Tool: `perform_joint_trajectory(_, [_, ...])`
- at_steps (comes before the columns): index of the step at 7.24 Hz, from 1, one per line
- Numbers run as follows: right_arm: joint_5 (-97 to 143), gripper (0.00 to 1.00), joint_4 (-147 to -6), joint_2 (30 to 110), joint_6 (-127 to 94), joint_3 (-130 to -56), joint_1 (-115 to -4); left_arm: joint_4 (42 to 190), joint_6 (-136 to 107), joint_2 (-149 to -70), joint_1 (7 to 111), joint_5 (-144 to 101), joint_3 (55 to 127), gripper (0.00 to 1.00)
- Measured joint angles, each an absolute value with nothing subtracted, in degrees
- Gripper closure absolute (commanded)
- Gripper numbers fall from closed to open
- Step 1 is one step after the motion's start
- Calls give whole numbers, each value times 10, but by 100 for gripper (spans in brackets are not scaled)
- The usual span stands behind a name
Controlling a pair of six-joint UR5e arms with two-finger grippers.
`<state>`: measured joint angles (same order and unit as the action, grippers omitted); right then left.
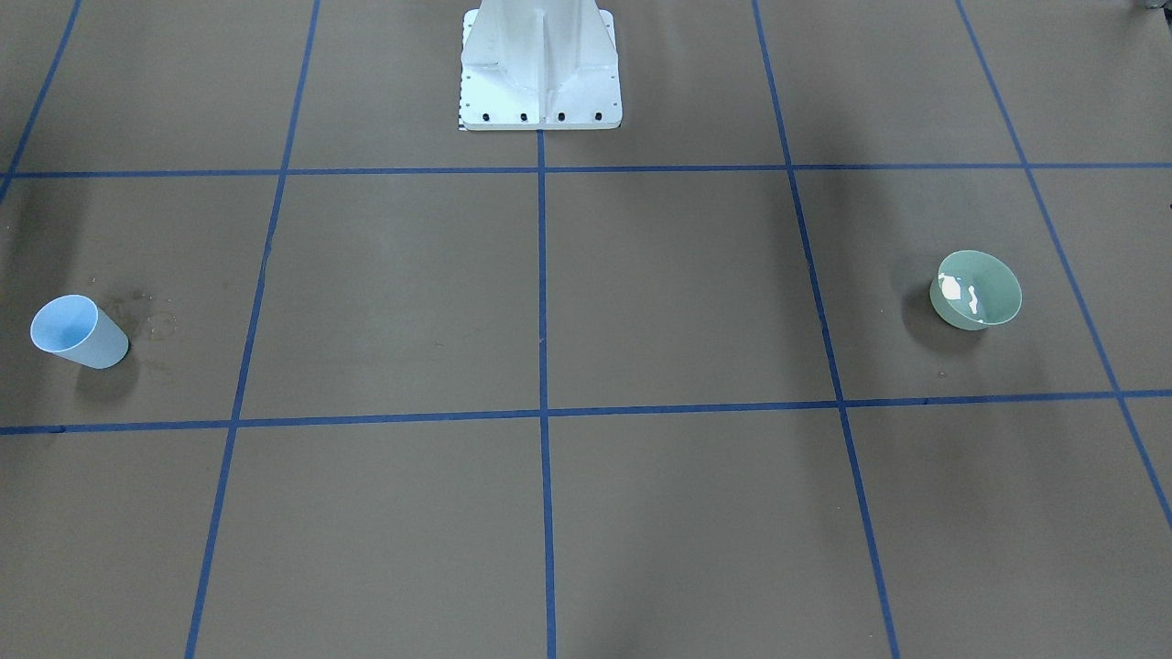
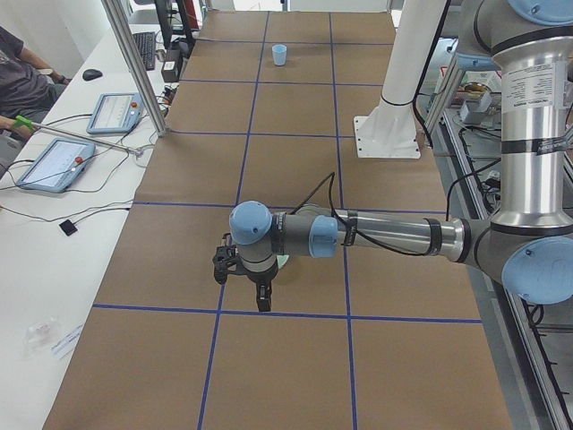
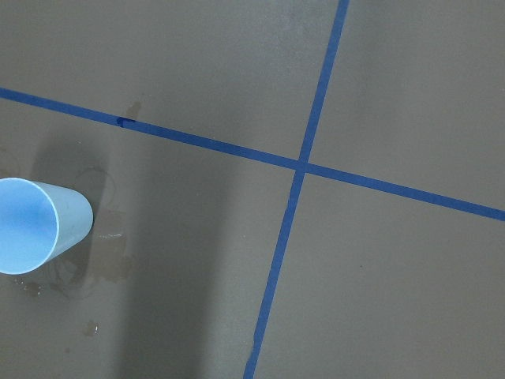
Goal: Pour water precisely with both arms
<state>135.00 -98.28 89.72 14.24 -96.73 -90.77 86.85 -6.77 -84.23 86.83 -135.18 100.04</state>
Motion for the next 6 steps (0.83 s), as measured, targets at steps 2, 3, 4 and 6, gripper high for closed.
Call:
perform_joint_trajectory(2, [1350, 1, -991, 891, 143, -943, -899, 871, -67, -844, 868, -1352, 997, 0])
perform_joint_trajectory(3, [1350, 1, -1005, 886, 143, -940, -893, 872, -67, -845, 868, -1352, 996, 0])
perform_joint_trajectory(4, [1349, 1, -1014, 883, 144, -944, -891, 872, -67, -846, 868, -1352, 994, 0])
perform_joint_trajectory(6, [1346, 1, -1025, 872, 144, -948, -891, 873, -66, -846, 868, -1352, 994, 0])
